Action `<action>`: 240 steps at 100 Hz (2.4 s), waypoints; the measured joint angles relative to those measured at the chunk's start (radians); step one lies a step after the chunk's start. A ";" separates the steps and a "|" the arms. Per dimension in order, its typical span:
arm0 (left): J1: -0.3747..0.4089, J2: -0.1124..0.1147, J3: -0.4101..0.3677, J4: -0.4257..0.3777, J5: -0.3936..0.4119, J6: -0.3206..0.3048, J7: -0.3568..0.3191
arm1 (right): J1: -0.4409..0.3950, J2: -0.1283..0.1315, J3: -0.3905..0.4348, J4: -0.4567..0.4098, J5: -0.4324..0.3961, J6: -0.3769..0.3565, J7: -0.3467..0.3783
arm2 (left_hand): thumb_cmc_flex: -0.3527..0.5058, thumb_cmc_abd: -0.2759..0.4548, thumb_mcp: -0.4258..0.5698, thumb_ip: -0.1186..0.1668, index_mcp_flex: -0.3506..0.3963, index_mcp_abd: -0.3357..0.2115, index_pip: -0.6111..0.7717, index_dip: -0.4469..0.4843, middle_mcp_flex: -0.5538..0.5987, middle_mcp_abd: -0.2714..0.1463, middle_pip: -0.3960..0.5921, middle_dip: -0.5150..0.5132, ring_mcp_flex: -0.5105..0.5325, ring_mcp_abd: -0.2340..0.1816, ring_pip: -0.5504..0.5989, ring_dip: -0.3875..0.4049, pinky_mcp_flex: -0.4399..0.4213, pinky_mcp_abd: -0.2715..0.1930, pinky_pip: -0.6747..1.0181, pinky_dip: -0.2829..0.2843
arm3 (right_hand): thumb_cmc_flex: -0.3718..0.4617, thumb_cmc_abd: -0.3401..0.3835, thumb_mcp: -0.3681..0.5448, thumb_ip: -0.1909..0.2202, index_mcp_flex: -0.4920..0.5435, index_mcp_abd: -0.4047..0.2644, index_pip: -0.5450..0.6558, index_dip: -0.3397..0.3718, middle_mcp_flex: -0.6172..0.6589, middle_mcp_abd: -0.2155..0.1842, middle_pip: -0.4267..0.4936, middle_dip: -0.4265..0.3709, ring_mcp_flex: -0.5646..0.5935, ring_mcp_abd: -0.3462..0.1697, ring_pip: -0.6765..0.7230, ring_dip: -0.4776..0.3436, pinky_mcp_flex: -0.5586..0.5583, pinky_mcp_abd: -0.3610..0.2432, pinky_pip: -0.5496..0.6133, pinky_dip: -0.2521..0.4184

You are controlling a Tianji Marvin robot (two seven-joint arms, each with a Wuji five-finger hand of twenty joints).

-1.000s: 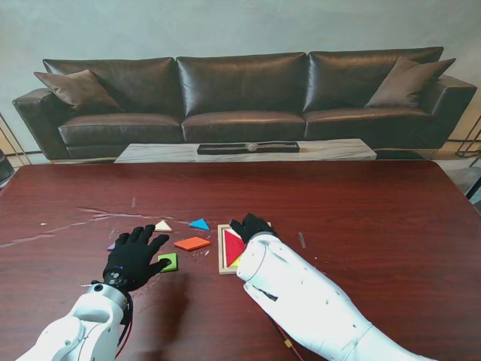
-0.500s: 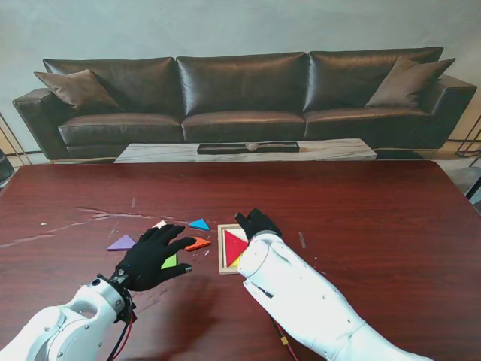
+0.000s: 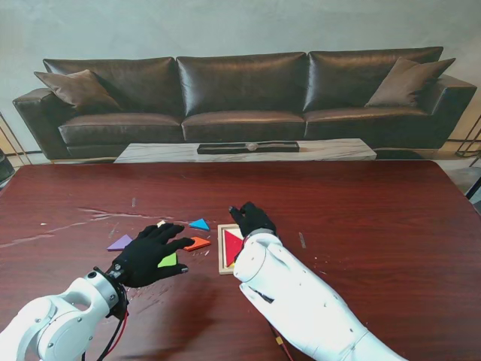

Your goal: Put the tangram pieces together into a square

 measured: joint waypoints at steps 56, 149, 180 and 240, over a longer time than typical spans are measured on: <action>0.019 0.000 0.003 0.002 0.020 0.016 0.033 | 0.033 0.118 -0.089 -0.053 -0.117 -0.111 0.269 | 0.000 0.000 0.000 0.000 0.000 0.000 0.000 0.000 0.000 0.000 0.000 0.000 0.000 0.000 0.000 0.000 0.006 0.006 -0.002 0.012 | 0.001 0.030 -0.008 0.000 -0.001 0.002 0.000 -0.009 0.081 -0.009 0.029 0.006 0.216 -0.017 0.021 -0.053 0.247 -0.014 0.083 0.000; 0.030 -0.001 -0.001 0.001 0.033 0.008 0.031 | 0.078 0.038 -0.129 0.143 -0.031 -0.265 0.127 | 0.001 0.000 0.000 0.000 0.001 0.000 0.000 0.000 0.009 0.000 0.000 0.000 0.000 -0.001 0.000 0.000 0.011 0.006 -0.002 0.023 | -0.016 0.050 -0.009 0.000 -0.001 0.002 0.025 -0.011 0.083 -0.022 0.034 0.013 0.248 -0.016 0.026 -0.075 0.276 -0.013 0.102 -0.015; 0.013 0.003 0.007 0.001 0.034 -0.007 0.003 | 0.092 0.021 -0.141 0.174 -0.028 -0.277 0.113 | 0.001 0.000 0.000 0.000 0.001 0.000 0.000 0.000 0.009 0.000 0.000 0.000 0.000 -0.001 0.000 0.000 0.011 0.006 -0.013 0.023 | -0.016 0.050 -0.009 0.000 -0.001 0.001 0.027 -0.018 0.083 -0.027 0.034 0.013 0.241 0.008 0.054 -0.080 0.224 -0.011 0.101 -0.025; -0.007 0.006 0.031 0.000 0.039 0.001 -0.017 | 0.095 0.022 -0.106 0.211 -0.044 -0.300 0.070 | 0.001 0.000 0.000 0.000 0.001 0.000 0.000 0.000 0.009 0.000 0.000 0.000 0.000 -0.003 0.000 0.000 0.011 0.006 -0.013 0.023 | -0.039 0.053 -0.009 0.000 -0.001 -0.040 0.027 -0.018 0.082 -0.069 0.034 0.014 0.057 -0.073 -0.030 -0.087 0.042 -0.018 0.068 -0.023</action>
